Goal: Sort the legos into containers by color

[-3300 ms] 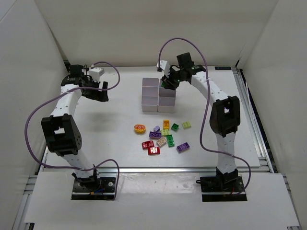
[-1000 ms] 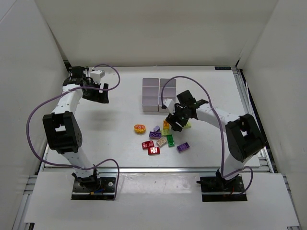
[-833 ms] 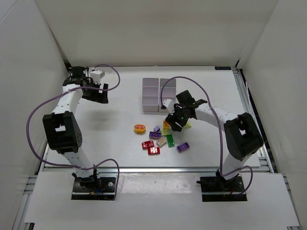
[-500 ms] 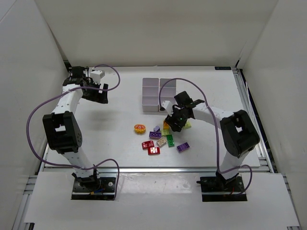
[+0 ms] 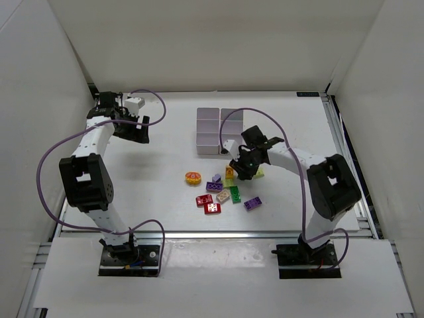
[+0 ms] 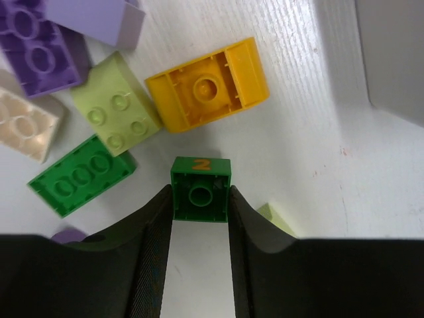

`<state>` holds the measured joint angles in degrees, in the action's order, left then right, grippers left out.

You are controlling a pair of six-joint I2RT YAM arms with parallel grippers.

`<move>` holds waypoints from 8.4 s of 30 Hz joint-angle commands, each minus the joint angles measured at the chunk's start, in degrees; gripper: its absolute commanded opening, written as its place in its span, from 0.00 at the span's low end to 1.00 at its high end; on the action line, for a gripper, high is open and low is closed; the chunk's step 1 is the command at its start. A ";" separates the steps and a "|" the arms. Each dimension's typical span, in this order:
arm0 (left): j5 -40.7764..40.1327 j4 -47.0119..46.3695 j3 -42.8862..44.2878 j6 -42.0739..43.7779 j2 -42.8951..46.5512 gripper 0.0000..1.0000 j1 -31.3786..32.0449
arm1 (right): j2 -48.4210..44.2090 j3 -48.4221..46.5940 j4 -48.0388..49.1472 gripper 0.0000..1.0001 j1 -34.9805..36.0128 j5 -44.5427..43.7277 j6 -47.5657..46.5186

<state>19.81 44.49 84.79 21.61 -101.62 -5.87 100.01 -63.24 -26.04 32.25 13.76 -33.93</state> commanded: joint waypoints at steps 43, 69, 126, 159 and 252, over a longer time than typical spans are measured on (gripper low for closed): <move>-0.30 -0.98 2.57 0.72 -1.12 0.99 0.42 | 19.00 -44.78 6.62 0.02 -6.76 -8.22 20.66; 0.14 -0.98 2.04 0.46 -1.03 0.99 0.51 | 7.61 -38.72 6.09 0.59 -6.85 0.97 16.89; -5.14 -10.30 -17.82 0.72 10.92 0.99 -0.37 | -5.88 4.00 -4.11 0.68 12.13 -11.39 37.10; -3.82 -11.27 -19.67 2.21 11.10 0.99 -3.45 | -6.13 4.97 -2.34 0.23 12.13 -13.76 34.72; -2.06 -8.28 -6.75 -1.92 1.34 0.99 -2.39 | 13.81 -29.48 30.79 0.49 -3.68 -22.64 28.48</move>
<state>16.95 35.83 75.92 20.03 -100.95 -8.49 115.87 -93.23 2.33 28.88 -9.02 -5.06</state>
